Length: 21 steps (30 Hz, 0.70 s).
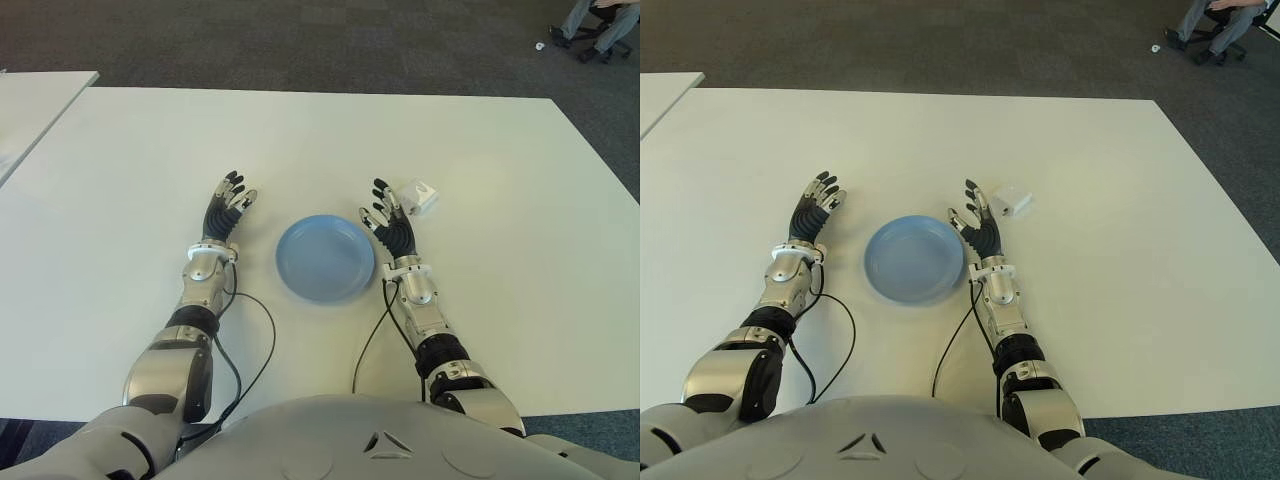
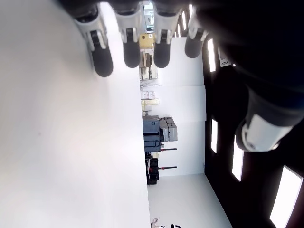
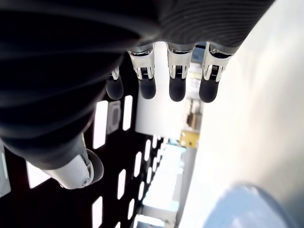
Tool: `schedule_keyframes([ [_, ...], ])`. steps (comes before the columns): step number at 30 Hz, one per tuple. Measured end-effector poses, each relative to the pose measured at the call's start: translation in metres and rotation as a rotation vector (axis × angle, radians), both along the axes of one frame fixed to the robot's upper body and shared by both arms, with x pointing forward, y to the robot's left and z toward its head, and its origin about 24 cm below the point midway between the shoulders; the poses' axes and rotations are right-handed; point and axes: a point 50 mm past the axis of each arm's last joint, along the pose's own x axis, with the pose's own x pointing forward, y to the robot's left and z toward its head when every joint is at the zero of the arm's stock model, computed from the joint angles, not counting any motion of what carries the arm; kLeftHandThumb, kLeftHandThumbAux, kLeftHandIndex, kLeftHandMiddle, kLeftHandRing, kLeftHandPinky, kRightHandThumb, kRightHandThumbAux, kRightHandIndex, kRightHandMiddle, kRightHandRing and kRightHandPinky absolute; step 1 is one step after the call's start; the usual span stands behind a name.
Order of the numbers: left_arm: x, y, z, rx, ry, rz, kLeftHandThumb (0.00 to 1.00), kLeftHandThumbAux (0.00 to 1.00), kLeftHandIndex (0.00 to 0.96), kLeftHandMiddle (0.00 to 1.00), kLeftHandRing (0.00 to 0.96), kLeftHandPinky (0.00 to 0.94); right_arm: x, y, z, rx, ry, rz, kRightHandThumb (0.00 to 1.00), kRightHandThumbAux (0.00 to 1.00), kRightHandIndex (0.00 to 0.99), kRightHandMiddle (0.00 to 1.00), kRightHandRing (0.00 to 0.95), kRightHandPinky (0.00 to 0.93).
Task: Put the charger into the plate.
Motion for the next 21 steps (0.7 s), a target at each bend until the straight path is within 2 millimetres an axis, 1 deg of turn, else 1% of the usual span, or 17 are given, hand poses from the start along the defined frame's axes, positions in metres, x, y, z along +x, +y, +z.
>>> schedule_keyframes([
  [4,0.001,-0.001,0.0,-0.002,0.003,-0.002,0.0,0.554,0.024,0.11,0.108,0.118,0.007,-0.011,0.03,-0.107,-0.15,-0.103,0.155,0.767,0.101,0.115,0.112,0.159],
  [6,0.002,-0.001,0.0,-0.003,0.004,-0.003,0.0,0.554,0.025,0.108,0.105,0.115,0.01,-0.017,0.043,-0.147,-0.208,-0.144,0.183,0.785,0.106,0.12,0.117,0.164],
  [9,0.003,-0.001,0.0,-0.003,0.008,-0.003,0.0,0.555,0.026,0.107,0.102,0.109,0.014,-0.025,0.059,-0.192,-0.268,-0.19,0.229,0.793,0.104,0.121,0.119,0.164],
  [12,0.005,-0.002,0.001,-0.004,0.011,-0.004,0.0,0.557,0.025,0.107,0.101,0.106,0.018,-0.032,0.068,-0.219,-0.299,-0.223,0.275,0.787,0.099,0.119,0.122,0.177],
  [16,0.006,-0.002,0.0,-0.005,0.015,-0.005,0.0,0.56,0.023,0.108,0.102,0.108,0.021,-0.04,0.075,-0.24,-0.314,-0.253,0.349,0.767,0.093,0.123,0.141,0.225],
  [21,0.007,-0.003,0.001,-0.006,0.017,-0.006,0.0,0.561,0.022,0.108,0.102,0.108,0.027,-0.043,0.083,-0.255,-0.323,-0.266,0.424,0.744,0.088,0.14,0.18,0.283],
])
